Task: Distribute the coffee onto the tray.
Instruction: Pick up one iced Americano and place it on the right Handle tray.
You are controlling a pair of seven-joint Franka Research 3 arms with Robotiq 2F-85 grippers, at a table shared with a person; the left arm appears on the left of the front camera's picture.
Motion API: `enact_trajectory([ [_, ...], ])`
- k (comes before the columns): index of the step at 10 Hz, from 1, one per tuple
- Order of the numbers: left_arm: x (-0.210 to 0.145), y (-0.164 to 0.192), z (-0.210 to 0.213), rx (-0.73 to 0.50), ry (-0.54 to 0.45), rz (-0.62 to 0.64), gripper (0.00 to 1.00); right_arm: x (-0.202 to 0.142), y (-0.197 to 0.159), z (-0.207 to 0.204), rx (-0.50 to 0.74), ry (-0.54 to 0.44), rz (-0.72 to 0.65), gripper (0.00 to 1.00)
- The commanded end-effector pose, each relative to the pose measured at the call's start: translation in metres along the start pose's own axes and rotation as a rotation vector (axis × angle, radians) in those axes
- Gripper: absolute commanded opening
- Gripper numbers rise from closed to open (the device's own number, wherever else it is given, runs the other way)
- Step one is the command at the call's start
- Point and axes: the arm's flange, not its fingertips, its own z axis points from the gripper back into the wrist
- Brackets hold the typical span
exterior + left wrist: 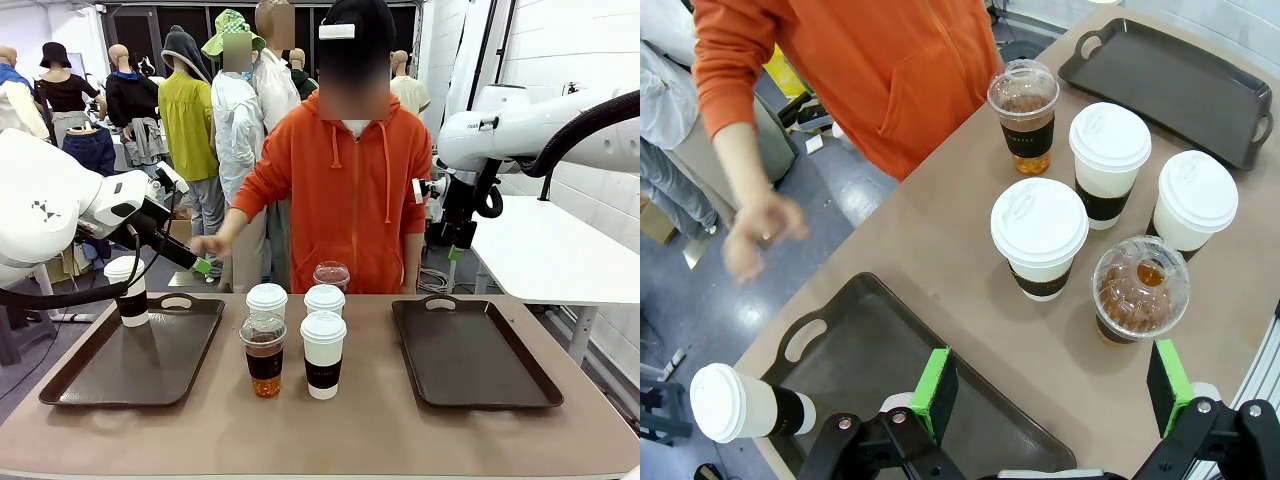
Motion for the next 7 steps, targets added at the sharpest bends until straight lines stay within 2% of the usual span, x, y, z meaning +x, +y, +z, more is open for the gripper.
enact_trajectory([
  [1, -0.001, 0.002, 0.0, -0.014, -0.009, 0.002, 1.0, -0.001, 0.002, 0.0, 0.003, -0.008, -0.003, 1.0],
  [2, -0.001, 0.002, 0.0, -0.014, -0.009, 0.002, 1.0, 0.0, 0.0, 0.0, 0.0, 0.0, 0.0, 1.0],
  [7, -0.001, 0.002, 0.0, -0.014, -0.009, 0.002, 1.0, 0.007, -0.031, -0.053, 0.067, -0.093, 0.095, 1.0],
])
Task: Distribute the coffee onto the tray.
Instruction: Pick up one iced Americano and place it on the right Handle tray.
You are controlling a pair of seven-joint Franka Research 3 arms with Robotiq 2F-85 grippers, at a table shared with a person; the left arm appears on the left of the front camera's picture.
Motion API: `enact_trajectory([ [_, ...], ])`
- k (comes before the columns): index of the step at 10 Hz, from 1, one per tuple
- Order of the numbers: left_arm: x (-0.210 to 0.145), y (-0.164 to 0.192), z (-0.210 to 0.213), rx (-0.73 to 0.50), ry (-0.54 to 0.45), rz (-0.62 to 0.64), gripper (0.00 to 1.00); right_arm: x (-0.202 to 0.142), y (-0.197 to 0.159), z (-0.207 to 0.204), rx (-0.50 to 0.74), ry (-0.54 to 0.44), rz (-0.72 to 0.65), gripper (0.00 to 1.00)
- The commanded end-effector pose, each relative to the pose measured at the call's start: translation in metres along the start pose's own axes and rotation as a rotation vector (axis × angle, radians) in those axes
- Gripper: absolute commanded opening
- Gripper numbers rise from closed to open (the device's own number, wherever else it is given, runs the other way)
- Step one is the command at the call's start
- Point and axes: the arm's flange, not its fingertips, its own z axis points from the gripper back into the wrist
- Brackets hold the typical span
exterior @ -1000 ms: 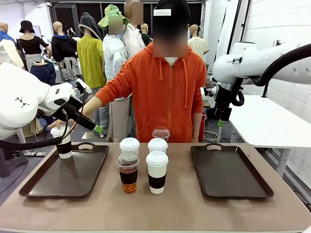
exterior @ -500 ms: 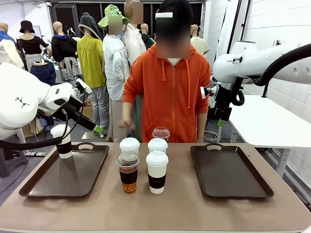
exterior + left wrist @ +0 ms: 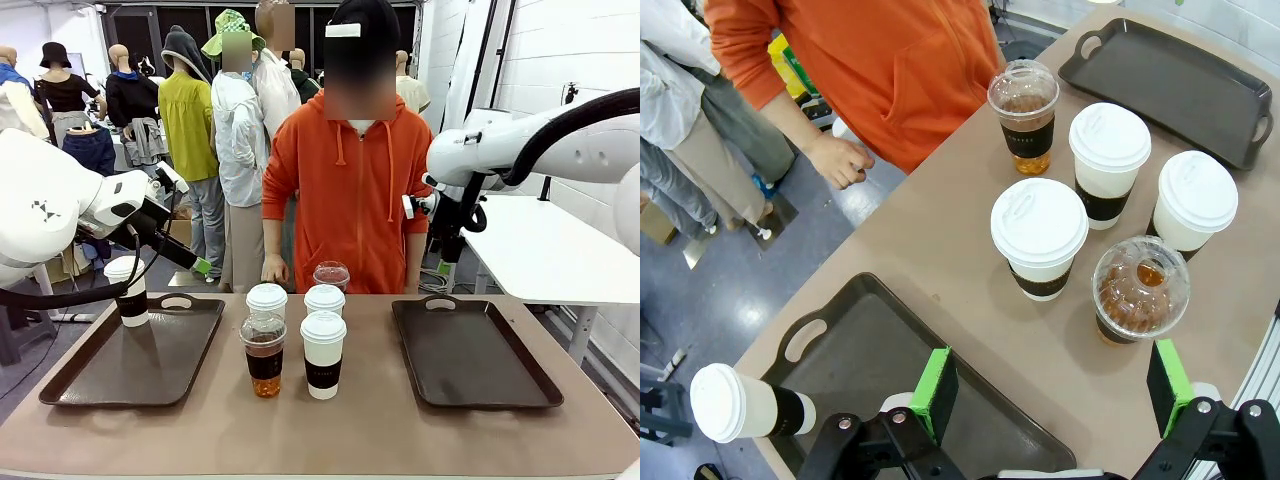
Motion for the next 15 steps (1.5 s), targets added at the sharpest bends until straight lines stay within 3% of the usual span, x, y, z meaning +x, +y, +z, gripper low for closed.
enact_trajectory([
  [1, -0.002, 0.002, 0.0, -0.014, -0.009, 0.003, 1.0, -0.005, -0.017, -0.009, 0.007, -0.04, 0.037, 1.0],
  [5, -0.002, 0.002, 0.0, -0.014, -0.009, 0.003, 1.0, -0.011, -0.029, -0.051, 0.04, -0.106, 0.04, 1.0],
  [7, -0.002, 0.002, 0.0, -0.014, -0.009, 0.003, 1.0, -0.018, -0.034, -0.073, 0.043, -0.189, 0.046, 1.0],
  [10, -0.002, 0.002, 0.0, -0.014, -0.009, 0.003, 1.0, -0.036, -0.039, -0.1, 0.02, -0.387, 0.077, 1.0],
  [15, -0.002, 0.002, 0.0, -0.014, -0.009, 0.003, 1.0, -0.072, -0.046, -0.136, 0.085, -0.722, 0.092, 1.0],
])
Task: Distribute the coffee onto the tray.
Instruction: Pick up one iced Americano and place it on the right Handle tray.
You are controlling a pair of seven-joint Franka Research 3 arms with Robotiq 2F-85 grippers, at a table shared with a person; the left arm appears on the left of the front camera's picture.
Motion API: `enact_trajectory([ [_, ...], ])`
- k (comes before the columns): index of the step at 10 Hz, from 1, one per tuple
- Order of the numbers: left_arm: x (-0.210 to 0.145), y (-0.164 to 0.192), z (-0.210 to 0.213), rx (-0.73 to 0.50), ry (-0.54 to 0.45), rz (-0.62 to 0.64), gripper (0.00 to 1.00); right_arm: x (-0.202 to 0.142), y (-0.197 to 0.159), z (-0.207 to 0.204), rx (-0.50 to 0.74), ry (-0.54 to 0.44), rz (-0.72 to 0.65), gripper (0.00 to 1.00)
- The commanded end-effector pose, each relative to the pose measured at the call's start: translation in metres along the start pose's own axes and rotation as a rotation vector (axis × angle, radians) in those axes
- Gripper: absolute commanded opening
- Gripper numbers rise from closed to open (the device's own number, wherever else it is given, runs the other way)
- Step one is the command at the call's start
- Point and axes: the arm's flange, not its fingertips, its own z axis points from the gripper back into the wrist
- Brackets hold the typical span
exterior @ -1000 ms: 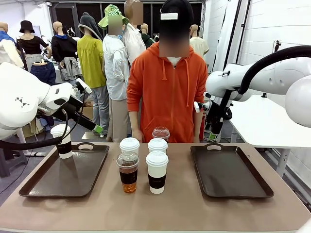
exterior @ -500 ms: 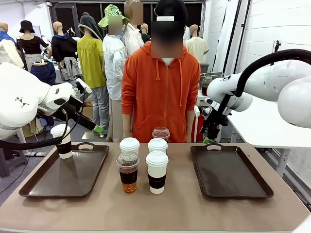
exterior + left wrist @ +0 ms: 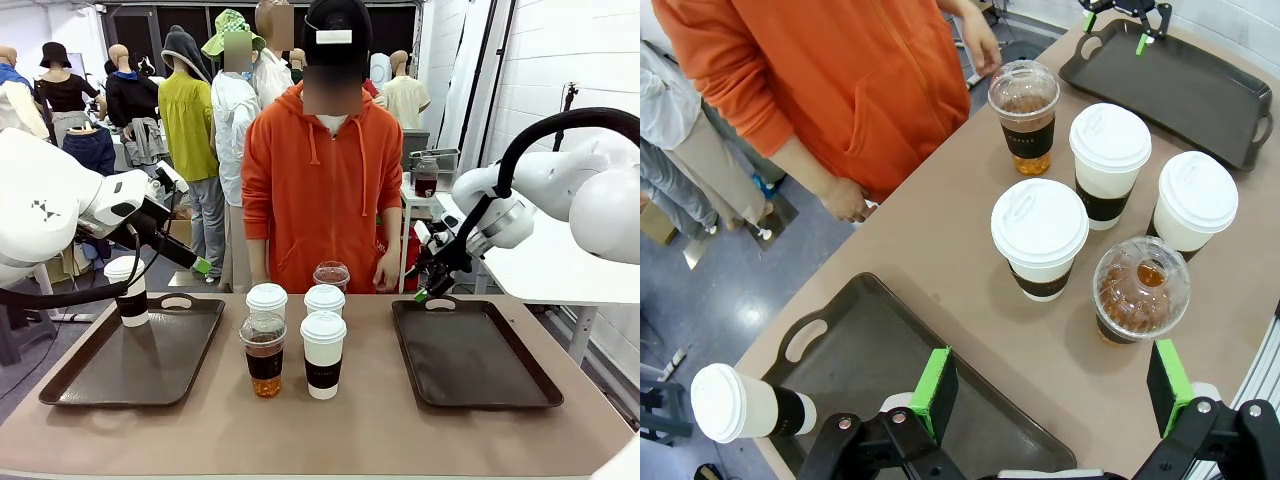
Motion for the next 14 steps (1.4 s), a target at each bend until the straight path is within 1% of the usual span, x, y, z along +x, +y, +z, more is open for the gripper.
enact_trajectory([
  [1, -0.002, 0.001, 0.0, -0.014, -0.008, 0.002, 1.0, -0.012, -0.005, 0.0, 0.033, -0.13, 0.002, 1.0],
  [2, -0.002, 0.001, 0.0, -0.014, -0.008, 0.002, 1.0, -0.018, -0.005, -0.002, 0.028, -0.18, -0.005, 1.0],
  [4, -0.002, 0.001, 0.0, -0.014, -0.008, 0.002, 1.0, -0.02, -0.006, -0.011, 0.004, -0.218, -0.026, 1.0],
  [6, -0.002, 0.001, 0.0, -0.014, -0.008, 0.002, 1.0, -0.013, -0.008, -0.019, -0.018, -0.245, -0.043, 1.0],
  [7, -0.002, 0.001, 0.0, -0.014, -0.008, 0.002, 1.0, -0.01, -0.011, -0.025, -0.021, -0.275, -0.051, 1.0],
  [10, -0.002, 0.001, 0.0, -0.014, -0.008, 0.002, 1.0, 0.001, -0.014, -0.054, -0.005, -0.31, -0.063, 1.0],
  [12, -0.002, 0.001, 0.0, -0.014, -0.008, 0.002, 1.0, 0.008, -0.019, -0.075, 0.034, -0.296, -0.061, 1.0],
  [14, -0.002, 0.001, 0.0, -0.014, -0.008, 0.002, 1.0, 0.007, -0.018, -0.071, 0.024, -0.302, -0.063, 1.0],
])
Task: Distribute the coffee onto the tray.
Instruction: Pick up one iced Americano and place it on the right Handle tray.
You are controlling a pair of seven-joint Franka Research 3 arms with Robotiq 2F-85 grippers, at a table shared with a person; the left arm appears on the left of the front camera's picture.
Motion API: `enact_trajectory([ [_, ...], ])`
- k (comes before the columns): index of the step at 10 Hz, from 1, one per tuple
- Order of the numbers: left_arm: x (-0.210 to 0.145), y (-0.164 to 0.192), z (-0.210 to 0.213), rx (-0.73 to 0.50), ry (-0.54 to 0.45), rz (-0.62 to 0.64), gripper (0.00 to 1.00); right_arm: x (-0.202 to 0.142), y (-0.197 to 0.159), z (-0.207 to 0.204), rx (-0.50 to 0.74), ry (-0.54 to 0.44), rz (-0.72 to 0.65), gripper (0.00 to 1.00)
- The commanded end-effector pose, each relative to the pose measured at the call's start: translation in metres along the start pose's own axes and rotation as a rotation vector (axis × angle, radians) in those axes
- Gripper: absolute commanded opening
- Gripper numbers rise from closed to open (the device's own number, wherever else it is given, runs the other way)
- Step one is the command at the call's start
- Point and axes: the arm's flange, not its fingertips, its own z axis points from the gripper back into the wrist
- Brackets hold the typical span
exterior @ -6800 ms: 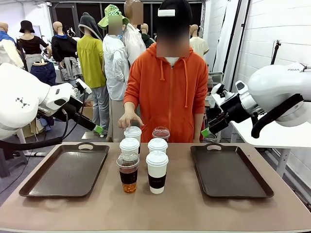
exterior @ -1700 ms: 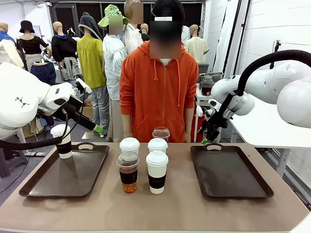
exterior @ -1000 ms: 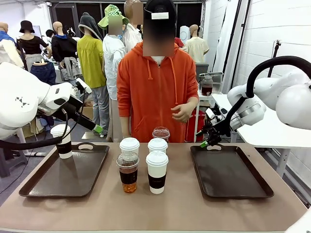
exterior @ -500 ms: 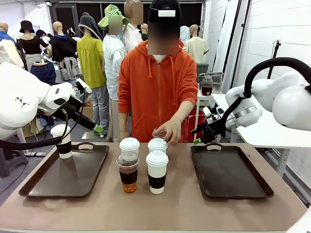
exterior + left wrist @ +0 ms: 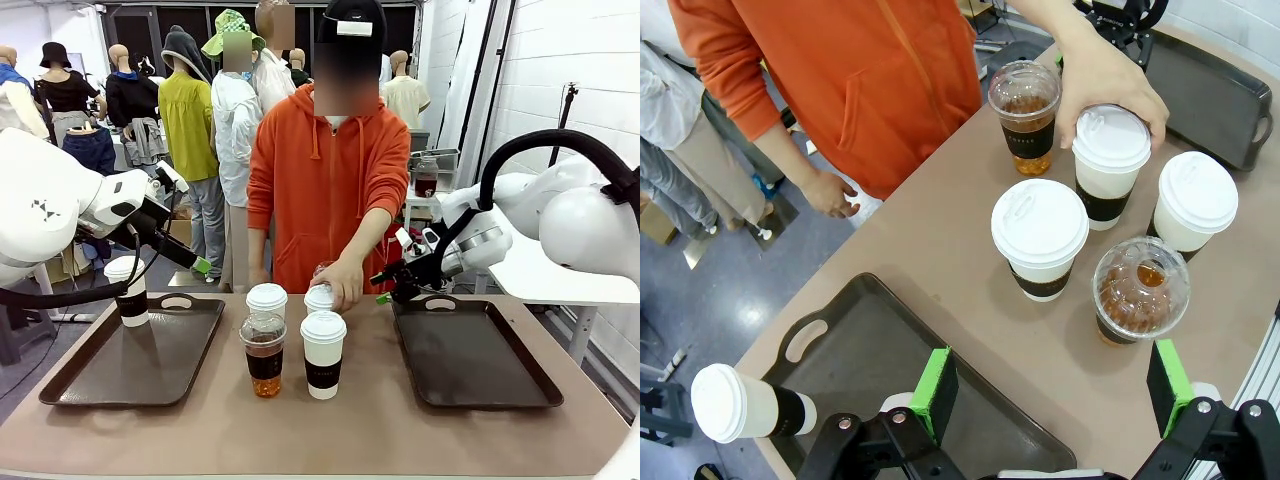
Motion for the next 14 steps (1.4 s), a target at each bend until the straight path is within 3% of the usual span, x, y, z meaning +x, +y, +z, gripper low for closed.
enact_trajectory([
  [1, -0.002, 0.001, 0.0, -0.015, -0.008, 0.003, 1.0, -0.002, -0.003, 0.023, -0.061, -0.014, -0.003, 1.0],
  [6, -0.002, 0.001, 0.0, -0.015, -0.008, 0.003, 1.0, -0.029, 0.024, 0.095, -0.185, -0.049, -0.051, 1.0],
  [14, -0.002, 0.001, 0.0, -0.015, -0.008, 0.003, 1.0, -0.035, 0.017, 0.107, -0.183, -0.031, -0.085, 1.0],
])
